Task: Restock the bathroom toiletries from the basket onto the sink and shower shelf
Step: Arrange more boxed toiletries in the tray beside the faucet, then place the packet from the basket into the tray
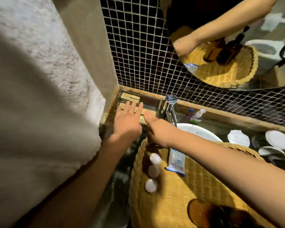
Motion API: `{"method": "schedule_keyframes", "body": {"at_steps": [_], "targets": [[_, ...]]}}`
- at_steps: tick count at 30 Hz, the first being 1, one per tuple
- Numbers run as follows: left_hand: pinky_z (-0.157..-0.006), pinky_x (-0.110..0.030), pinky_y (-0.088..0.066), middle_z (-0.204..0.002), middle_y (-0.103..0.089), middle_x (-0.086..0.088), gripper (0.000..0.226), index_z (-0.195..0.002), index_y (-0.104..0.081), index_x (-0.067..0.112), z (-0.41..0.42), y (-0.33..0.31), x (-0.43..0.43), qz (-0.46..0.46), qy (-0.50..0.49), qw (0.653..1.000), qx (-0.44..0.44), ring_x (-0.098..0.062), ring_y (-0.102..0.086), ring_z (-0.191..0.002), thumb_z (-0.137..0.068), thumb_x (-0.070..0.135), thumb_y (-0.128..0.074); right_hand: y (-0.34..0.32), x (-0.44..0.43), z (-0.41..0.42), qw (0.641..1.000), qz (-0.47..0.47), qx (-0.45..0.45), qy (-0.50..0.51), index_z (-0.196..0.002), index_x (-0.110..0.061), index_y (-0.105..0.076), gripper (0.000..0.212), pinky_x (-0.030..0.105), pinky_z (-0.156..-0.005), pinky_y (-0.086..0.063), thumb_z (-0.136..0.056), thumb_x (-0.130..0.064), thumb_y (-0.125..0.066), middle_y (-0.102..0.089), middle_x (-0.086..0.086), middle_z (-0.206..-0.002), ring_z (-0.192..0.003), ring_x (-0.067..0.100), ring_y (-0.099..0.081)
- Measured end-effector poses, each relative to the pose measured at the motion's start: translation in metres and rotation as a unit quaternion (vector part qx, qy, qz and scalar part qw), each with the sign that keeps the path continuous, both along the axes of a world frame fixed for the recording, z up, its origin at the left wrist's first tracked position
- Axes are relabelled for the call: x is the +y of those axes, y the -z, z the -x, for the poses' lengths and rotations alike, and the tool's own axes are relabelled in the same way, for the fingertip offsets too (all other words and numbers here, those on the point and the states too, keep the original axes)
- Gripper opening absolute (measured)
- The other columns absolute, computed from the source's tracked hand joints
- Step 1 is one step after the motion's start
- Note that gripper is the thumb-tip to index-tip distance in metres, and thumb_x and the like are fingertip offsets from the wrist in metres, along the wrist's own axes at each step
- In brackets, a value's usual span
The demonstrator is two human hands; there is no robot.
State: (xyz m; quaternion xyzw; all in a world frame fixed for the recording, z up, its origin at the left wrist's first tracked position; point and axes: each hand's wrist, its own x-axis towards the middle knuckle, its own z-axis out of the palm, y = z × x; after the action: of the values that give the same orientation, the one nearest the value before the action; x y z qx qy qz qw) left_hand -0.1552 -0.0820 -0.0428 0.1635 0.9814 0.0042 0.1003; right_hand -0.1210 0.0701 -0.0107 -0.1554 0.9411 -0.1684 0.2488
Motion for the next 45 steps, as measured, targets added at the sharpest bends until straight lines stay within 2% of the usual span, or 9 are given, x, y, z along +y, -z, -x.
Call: {"method": "schedule_keyframes", "body": {"at_steps": [5, 9, 11, 14, 20, 29, 33, 36, 45], "targets": [[-0.122, -0.048, -0.008, -0.166, -0.015, -0.005, 0.074, -0.158, -0.016, 0.026, -0.050, -0.022, 0.032, -0.027, 0.079, 0.995, 0.052, -0.025, -0.013, -0.152, -0.091, 0.037, -0.047, -0.024, 0.031, -0.056, 0.998, 0.042, 0.048, -0.014, -0.160, -0.014, -0.003, 0.089, 0.024, -0.093, -0.036, -0.089, -0.007, -0.056, -0.019, 0.009, -0.165, -0.125, 0.032, -0.052], [-0.108, -0.043, -0.030, -0.133, -0.054, -0.004, 0.054, -0.139, -0.049, 0.023, -0.083, -0.025, 0.058, -0.053, 0.149, 0.983, 0.087, -0.025, -0.047, -0.124, -0.087, 0.035, -0.051, -0.016, 0.063, -0.086, 0.999, 0.010, 0.048, -0.002, -0.145, -0.016, -0.039, 0.058, 0.036, -0.085, -0.047, -0.090, -0.020, -0.056, -0.057, 0.015, -0.137, -0.110, 0.036, -0.061], [-0.098, -0.040, -0.033, -0.121, -0.057, -0.004, 0.038, -0.124, -0.056, 0.021, -0.096, -0.022, 0.071, -0.030, 0.172, 0.982, 0.067, -0.025, -0.049, -0.114, -0.090, 0.035, -0.047, -0.003, 0.078, -0.096, 0.999, -0.028, 0.042, 0.010, -0.132, -0.021, -0.048, 0.042, 0.041, -0.080, -0.054, -0.091, -0.027, -0.054, -0.064, 0.012, -0.123, -0.102, 0.035, -0.063], [-0.100, -0.040, -0.031, -0.124, -0.058, -0.007, 0.035, -0.121, -0.060, 0.018, -0.110, -0.007, 0.087, 0.024, 0.166, 0.986, -0.023, -0.027, -0.049, -0.116, -0.092, 0.036, -0.049, 0.019, 0.092, -0.106, 0.996, -0.092, 0.005, 0.021, -0.132, -0.022, -0.050, 0.038, 0.040, -0.079, -0.053, -0.094, -0.030, -0.051, -0.061, 0.011, -0.121, -0.102, 0.034, -0.063], [-0.105, -0.041, -0.029, -0.138, -0.053, -0.008, 0.053, -0.142, -0.044, 0.018, -0.125, 0.025, 0.106, 0.071, 0.124, 0.979, -0.144, -0.028, -0.047, -0.127, -0.093, 0.037, -0.051, 0.062, 0.103, -0.111, 0.986, -0.155, -0.024, 0.059, -0.133, -0.012, -0.046, 0.051, 0.038, -0.073, -0.046, -0.095, -0.045, -0.055, -0.043, 0.012, -0.127, -0.102, 0.035, -0.062], [-0.098, -0.038, -0.034, -0.126, -0.062, -0.002, 0.075, -0.158, -0.013, 0.022, -0.140, 0.041, 0.108, 0.052, 0.114, 0.986, -0.114, -0.026, -0.057, -0.115, -0.097, 0.040, -0.054, 0.081, 0.106, -0.110, 0.988, -0.128, -0.027, 0.080, -0.131, -0.014, -0.040, 0.073, 0.040, -0.086, -0.049, -0.077, -0.043, -0.079, -0.048, 0.013, -0.129, -0.112, 0.033, -0.056], [-0.088, -0.038, -0.043, -0.125, -0.062, -0.003, 0.083, -0.157, -0.008, 0.032, -0.138, 0.040, 0.114, -0.053, 0.062, 0.986, -0.143, -0.028, -0.062, -0.110, -0.092, 0.029, -0.060, 0.079, 0.106, -0.109, 0.983, -0.078, -0.062, 0.152, -0.127, -0.017, -0.031, 0.078, 0.041, -0.079, -0.050, -0.070, -0.022, -0.084, -0.053, 0.015, -0.123, -0.106, 0.035, -0.061], [-0.087, -0.040, -0.050, -0.131, -0.057, -0.004, 0.081, -0.155, -0.010, 0.039, -0.131, 0.031, 0.111, -0.124, 0.039, 0.979, -0.158, -0.029, -0.062, -0.110, -0.091, 0.041, -0.059, 0.066, 0.105, -0.101, 0.980, -0.072, -0.060, 0.173, -0.137, -0.017, -0.032, 0.076, 0.042, -0.084, -0.051, -0.078, -0.024, -0.080, -0.049, 0.014, -0.131, -0.110, 0.035, -0.062], [-0.087, -0.040, -0.049, -0.130, -0.054, 0.002, 0.088, -0.152, -0.008, 0.045, -0.079, -0.022, 0.074, -0.159, 0.027, 0.987, 0.019, -0.026, -0.061, -0.108, -0.089, 0.020, -0.063, -0.015, 0.080, -0.042, 0.984, -0.032, 0.086, 0.153, -0.128, -0.019, -0.047, 0.061, 0.038, -0.084, -0.051, -0.080, -0.041, -0.078, -0.060, 0.007, -0.123, -0.110, 0.029, -0.061]]}}
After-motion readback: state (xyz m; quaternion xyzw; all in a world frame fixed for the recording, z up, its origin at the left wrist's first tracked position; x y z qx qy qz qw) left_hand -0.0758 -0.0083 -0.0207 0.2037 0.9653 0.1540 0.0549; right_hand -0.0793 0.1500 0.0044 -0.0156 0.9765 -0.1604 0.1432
